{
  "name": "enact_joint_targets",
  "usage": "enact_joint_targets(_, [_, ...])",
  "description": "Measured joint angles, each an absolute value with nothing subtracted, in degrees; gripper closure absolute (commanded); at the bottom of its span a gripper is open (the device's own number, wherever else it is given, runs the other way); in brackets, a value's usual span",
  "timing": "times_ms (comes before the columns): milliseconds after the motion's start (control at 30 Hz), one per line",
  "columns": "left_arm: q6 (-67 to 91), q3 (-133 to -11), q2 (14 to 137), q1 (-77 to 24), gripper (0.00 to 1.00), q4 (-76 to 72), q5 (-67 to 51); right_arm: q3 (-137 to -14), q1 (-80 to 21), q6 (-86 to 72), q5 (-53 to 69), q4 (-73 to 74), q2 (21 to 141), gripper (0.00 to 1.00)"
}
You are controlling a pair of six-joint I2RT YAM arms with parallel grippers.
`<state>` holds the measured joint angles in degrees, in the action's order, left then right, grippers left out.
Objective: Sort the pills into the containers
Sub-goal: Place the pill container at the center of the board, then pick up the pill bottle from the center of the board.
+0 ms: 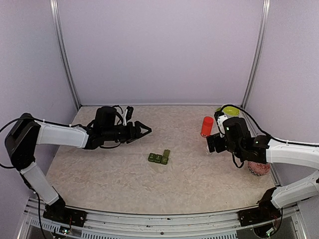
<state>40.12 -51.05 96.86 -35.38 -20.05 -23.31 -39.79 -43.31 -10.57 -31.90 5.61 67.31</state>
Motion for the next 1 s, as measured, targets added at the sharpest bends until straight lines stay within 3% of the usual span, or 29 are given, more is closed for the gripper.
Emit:
enact_joint_targets(200, [38.7,-50.0,88.3,-35.4,0.01,-19.7,-21.5,-39.4,-40.7,-12.8,-28.9,5.0,68.9,0.01])
enact_joint_targets(767, [37.1,-38.0,70.4,-37.3,0.01,-12.7,-13.4,-40.0,-34.5,-15.2,-21.5,1.4,79.9,0.11])
enact_joint_targets(1000, [37.1,-35.0,68.2,-37.3,0.01,-11.0,-12.3,-42.7,-34.2,-16.1,-18.5,0.6,85.8,0.21])
